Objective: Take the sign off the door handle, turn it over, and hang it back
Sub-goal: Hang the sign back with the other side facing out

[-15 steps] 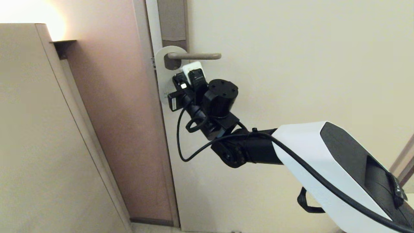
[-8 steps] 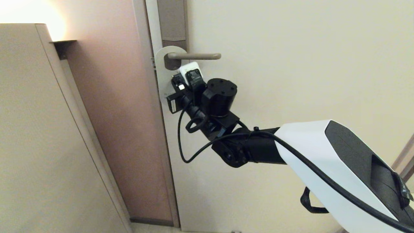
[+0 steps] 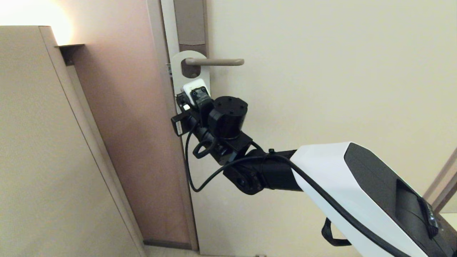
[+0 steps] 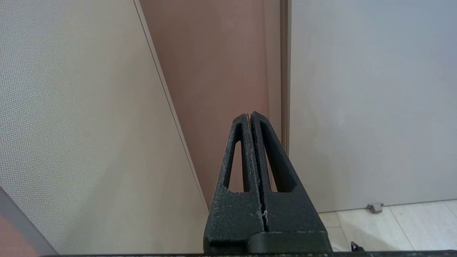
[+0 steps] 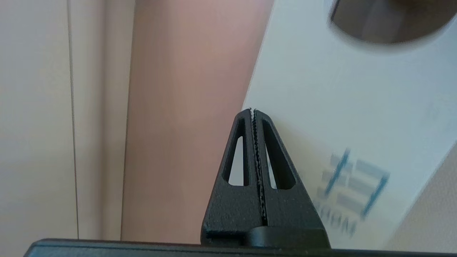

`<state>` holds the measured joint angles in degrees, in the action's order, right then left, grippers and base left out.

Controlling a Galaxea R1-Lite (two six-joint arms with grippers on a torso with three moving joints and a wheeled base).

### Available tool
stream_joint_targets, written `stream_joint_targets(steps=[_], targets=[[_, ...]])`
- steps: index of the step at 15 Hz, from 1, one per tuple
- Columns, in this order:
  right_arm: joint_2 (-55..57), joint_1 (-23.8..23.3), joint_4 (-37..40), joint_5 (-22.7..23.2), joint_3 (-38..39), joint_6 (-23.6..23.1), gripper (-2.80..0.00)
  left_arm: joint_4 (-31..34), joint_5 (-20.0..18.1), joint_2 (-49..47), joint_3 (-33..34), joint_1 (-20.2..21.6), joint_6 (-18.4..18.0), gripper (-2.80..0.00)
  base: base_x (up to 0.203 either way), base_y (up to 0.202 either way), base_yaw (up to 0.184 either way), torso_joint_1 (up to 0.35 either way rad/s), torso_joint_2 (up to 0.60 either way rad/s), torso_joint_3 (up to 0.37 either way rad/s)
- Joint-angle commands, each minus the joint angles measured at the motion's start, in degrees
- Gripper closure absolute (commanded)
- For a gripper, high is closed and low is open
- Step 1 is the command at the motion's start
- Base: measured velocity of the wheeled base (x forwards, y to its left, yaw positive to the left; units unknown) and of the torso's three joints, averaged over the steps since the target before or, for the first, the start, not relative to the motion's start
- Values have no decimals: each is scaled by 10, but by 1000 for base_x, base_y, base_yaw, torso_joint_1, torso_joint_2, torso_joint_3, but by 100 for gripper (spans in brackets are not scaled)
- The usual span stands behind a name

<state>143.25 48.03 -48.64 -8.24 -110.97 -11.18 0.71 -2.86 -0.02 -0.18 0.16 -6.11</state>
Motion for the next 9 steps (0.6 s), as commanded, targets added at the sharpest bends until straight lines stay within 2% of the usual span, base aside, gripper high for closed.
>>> stream_joint_targets(steps=[1,9], targets=[[-3,3,-3,-2,-20,-3,0,0,0,0,0,0,0,0,0,0,0,0,0,0],[-8,2,-4,-6,1,-6,0,0,0,0,0,0,0,0,0,0,0,0,0,0]])
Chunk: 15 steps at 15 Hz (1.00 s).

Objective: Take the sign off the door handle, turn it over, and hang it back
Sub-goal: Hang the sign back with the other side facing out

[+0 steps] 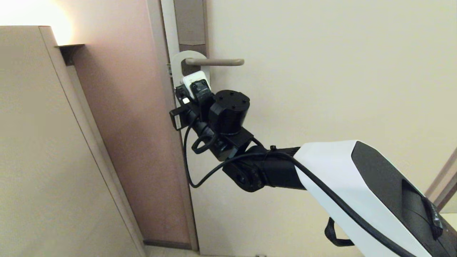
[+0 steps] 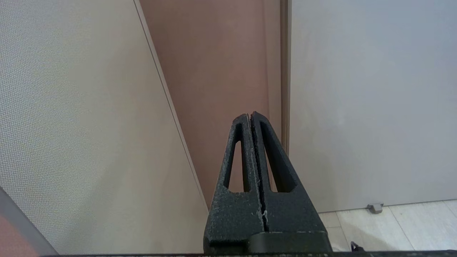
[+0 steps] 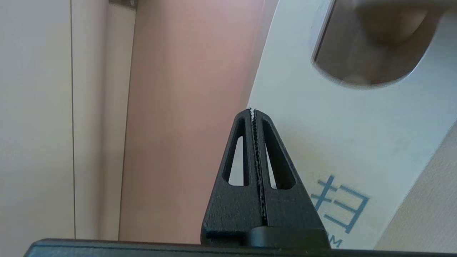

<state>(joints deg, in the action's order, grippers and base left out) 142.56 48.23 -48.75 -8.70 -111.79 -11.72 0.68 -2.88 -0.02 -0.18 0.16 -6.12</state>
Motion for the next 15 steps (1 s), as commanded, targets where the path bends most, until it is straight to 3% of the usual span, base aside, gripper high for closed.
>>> stream_joint_targets(steps=[1,6,15], targets=[[-4,0,-3,-2,21,-1,0,0,0,0,0,0,0,0,0,0,0,0,0,0],[-75,-2,1,-1,121,-2,0,0,0,0,0,0,0,0,0,0,0,0,0,0],[-346,-57,81,0,443,-8,0,0,0,0,0,0,0,0,0,0,0,0,0,0]])
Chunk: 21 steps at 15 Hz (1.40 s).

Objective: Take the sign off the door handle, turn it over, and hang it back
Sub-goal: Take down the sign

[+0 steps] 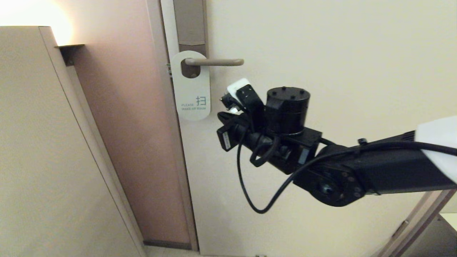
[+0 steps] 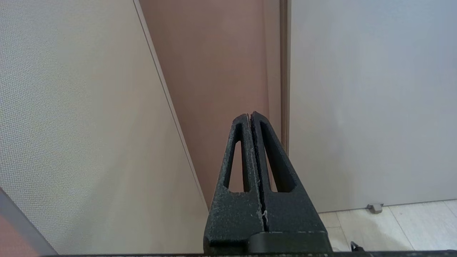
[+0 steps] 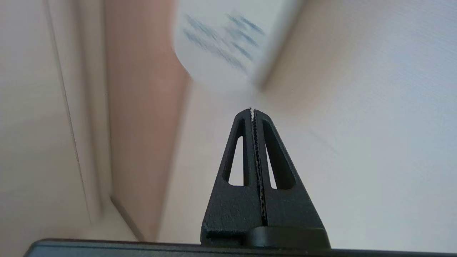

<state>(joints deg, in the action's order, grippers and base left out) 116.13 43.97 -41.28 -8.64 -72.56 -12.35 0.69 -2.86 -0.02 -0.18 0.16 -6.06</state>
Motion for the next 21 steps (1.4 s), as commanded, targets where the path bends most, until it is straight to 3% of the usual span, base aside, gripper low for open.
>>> stream_joint_targets(steps=[1,10,14,18,21], targets=[[-111,-27,17,-1,77,-2,0,0,0,0,0,0,-1,0,0,0,0,0,0,0],[-347,-219,58,-13,322,10,0,0,0,0,0,0,-1,0,0,0,0,0,0,0],[-472,-330,61,-12,414,14,0,0,0,0,0,0,-1,0,0,0,0,0,0,0],[-607,-354,84,-9,498,50,0,0,0,0,0,0,-1,0,0,0,0,0,0,0],[-716,-366,123,-9,570,105,0,0,0,0,0,0,-1,0,0,0,0,0,0,0]])
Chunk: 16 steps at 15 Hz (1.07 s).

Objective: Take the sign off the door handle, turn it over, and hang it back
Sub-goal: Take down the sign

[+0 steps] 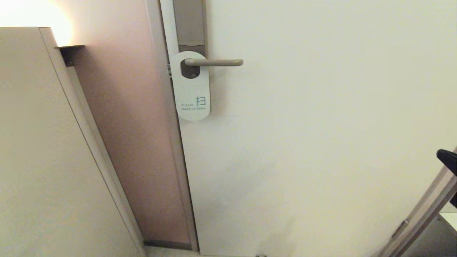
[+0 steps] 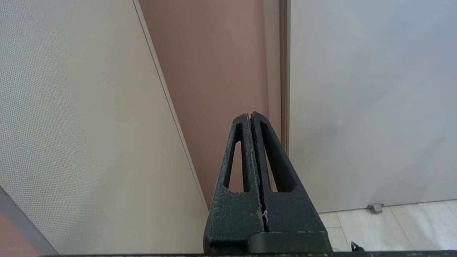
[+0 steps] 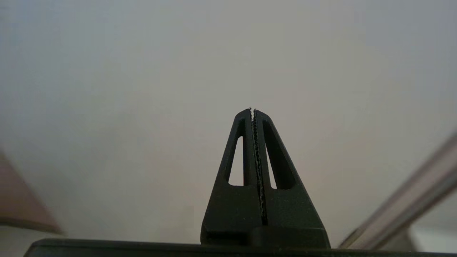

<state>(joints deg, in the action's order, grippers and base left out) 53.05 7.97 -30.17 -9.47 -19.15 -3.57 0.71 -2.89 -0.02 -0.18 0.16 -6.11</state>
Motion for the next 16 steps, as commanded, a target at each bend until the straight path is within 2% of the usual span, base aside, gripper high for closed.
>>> stream_joint_targets(steps=[1,3,6,11,16], targets=[[-121,-8,31,-2,65,38,0,0,0,0,0,0,0,0,0,0,0,0,0,0],[-183,-10,55,-3,129,65,0,0,0,0,0,0,0,0,0,0,0,0,0,0],[-240,-31,70,5,188,75,0,0,0,0,0,0,0,0,0,0,0,0,0,0],[-345,-72,187,77,191,76,0,0,0,0,0,0,0,0,0,0,0,0,0,0],[-459,-74,289,89,192,68,0,0,0,0,0,0,0,0,0,0,0,0,0,0]])
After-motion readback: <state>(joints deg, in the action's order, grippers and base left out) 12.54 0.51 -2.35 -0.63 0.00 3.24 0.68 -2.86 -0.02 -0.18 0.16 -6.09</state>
